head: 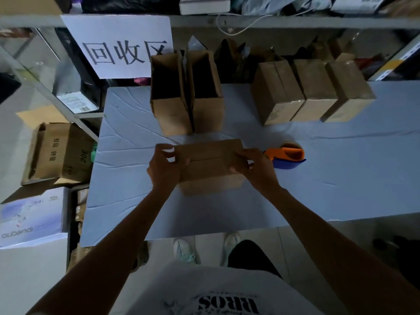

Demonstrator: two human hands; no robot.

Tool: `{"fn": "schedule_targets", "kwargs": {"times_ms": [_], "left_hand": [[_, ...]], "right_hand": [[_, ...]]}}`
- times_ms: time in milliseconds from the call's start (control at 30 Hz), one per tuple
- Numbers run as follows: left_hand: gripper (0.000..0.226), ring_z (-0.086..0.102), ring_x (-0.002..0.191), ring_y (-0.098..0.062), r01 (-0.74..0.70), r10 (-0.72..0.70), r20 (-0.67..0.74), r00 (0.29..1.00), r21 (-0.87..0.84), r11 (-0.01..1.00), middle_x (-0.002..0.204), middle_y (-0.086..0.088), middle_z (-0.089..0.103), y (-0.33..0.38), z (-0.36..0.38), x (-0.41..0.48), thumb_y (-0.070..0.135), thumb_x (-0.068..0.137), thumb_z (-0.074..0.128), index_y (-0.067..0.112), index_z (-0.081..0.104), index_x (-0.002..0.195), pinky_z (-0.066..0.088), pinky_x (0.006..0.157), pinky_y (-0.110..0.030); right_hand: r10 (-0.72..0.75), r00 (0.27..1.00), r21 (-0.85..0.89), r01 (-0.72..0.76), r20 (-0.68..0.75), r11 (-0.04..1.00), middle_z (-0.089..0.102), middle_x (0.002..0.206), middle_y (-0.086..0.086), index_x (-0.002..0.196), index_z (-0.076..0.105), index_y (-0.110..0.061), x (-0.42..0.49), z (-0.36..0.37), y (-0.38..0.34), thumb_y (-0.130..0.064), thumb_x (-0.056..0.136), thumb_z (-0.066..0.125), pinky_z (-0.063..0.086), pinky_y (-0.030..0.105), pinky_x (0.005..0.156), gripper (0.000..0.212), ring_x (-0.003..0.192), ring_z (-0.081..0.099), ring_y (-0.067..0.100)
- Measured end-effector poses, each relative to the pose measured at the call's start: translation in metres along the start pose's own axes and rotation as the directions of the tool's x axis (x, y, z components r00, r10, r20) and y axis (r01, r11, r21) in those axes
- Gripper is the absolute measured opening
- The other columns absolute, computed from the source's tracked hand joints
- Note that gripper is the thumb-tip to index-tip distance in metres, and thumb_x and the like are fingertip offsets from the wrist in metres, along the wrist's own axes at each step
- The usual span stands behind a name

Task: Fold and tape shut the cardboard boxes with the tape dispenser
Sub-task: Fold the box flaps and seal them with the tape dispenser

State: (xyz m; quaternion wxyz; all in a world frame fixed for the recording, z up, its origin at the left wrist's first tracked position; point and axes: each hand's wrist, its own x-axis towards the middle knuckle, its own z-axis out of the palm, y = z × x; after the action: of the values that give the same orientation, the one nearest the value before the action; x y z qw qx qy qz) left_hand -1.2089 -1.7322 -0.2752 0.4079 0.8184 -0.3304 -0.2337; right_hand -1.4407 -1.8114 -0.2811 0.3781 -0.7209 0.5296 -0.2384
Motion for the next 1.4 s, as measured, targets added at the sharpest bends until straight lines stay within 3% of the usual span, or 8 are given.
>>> {"fn": "schedule_targets", "kwargs": {"times_ms": [167,367,500,733,900,1033,1167,1400], "left_hand": [[0.051,0.057,0.099,-0.013,0.128,-0.128,0.086,0.988,0.0,0.992,0.108,0.008,0.064,0.015,0.018,0.002,0.039,0.072,0.08,0.023,0.057,0.116,0.043,0.094,-0.037],[0.038,0.065,0.096,-0.023,0.198,-0.199,0.086,0.976,0.018,0.98,0.115,0.0,0.066,0.035,0.033,0.009,0.021,0.077,0.075,0.021,0.059,0.112,0.056,0.079,-0.046],[0.038,0.064,0.098,-0.027,0.131,-0.141,0.048,0.989,0.18,0.975,0.114,-0.005,0.067,0.042,0.039,0.01,0.024,0.079,0.074,0.013,0.057,0.111,0.051,0.083,-0.038],[0.031,0.055,0.088,-0.02,0.131,-0.136,-0.003,0.991,0.277,0.952,0.102,0.002,0.064,0.056,0.052,0.011,0.031,0.082,0.069,0.012,0.056,0.102,0.037,0.076,-0.033],[0.031,0.05,0.086,-0.014,0.168,-0.161,-0.048,0.986,0.29,0.942,0.097,0.011,0.06,0.053,0.056,0.008,0.026,0.078,0.071,0.014,0.057,0.103,0.03,0.076,-0.03],[0.033,0.053,0.09,-0.017,0.159,-0.164,-0.011,0.986,0.304,0.939,0.098,0.007,0.061,0.059,0.054,0.012,0.026,0.078,0.073,0.012,0.057,0.103,0.03,0.077,-0.03],[0.036,0.057,0.095,-0.023,0.175,-0.184,-0.002,0.983,0.31,0.934,0.108,0.001,0.066,0.06,0.054,0.011,0.025,0.078,0.074,0.011,0.055,0.106,0.032,0.077,-0.031],[0.031,0.058,0.087,-0.019,0.155,-0.16,0.006,0.987,0.221,0.963,0.106,-0.001,0.067,0.058,0.055,0.009,0.021,0.08,0.073,0.012,0.058,0.104,0.036,0.075,-0.031]], "right_hand": [[0.051,0.998,0.034,-0.049,-0.043,0.998,0.056,0.098,-0.018,0.116,0.061,-0.021,0.008,-0.017,0.013,-0.035,0.062,0.087,0.043,0.003,0.068,0.061,0.086,0.054,-0.004],[0.052,0.999,0.098,-0.051,-0.007,0.994,0.06,0.094,-0.002,0.104,0.051,-0.021,0.021,-0.041,0.03,-0.047,0.071,0.072,0.051,0.027,0.062,0.047,0.08,0.06,0.011],[0.15,0.964,-0.277,-0.209,-0.221,0.938,0.053,0.11,0.015,0.113,0.047,-0.004,0.04,-0.072,0.067,-0.018,0.075,0.069,0.045,0.04,0.083,0.046,0.104,0.051,0.032],[0.268,0.954,-0.574,-0.145,0.135,0.806,0.048,0.12,0.017,0.128,0.04,0.001,0.055,-0.084,0.118,-0.01,0.077,0.069,0.046,0.041,0.089,0.06,0.111,0.049,0.034],[0.196,0.957,-0.486,-0.071,0.212,0.871,0.062,0.112,0.004,0.114,0.062,-0.018,0.059,-0.083,0.131,-0.015,0.088,0.063,0.048,0.041,0.088,0.026,0.101,0.056,0.024],[-0.008,0.962,-0.385,0.116,0.272,0.916,0.065,0.103,-0.016,0.104,0.069,-0.039,0.057,-0.099,0.115,0.003,0.079,0.056,0.046,0.035,0.085,0.051,0.097,0.057,0.01],[0.229,0.971,-0.239,-0.208,0.066,0.949,0.068,0.086,0.0,0.098,0.069,-0.021,0.075,-0.11,0.089,-0.014,0.069,0.073,0.046,0.027,0.065,0.03,0.085,0.067,0.019],[0.152,0.95,-0.247,-0.084,0.271,0.965,0.062,0.105,0.008,0.118,0.05,-0.008,0.114,-0.135,0.046,-0.03,0.087,0.067,0.047,0.029,0.074,0.042,0.093,0.06,0.023]]}}
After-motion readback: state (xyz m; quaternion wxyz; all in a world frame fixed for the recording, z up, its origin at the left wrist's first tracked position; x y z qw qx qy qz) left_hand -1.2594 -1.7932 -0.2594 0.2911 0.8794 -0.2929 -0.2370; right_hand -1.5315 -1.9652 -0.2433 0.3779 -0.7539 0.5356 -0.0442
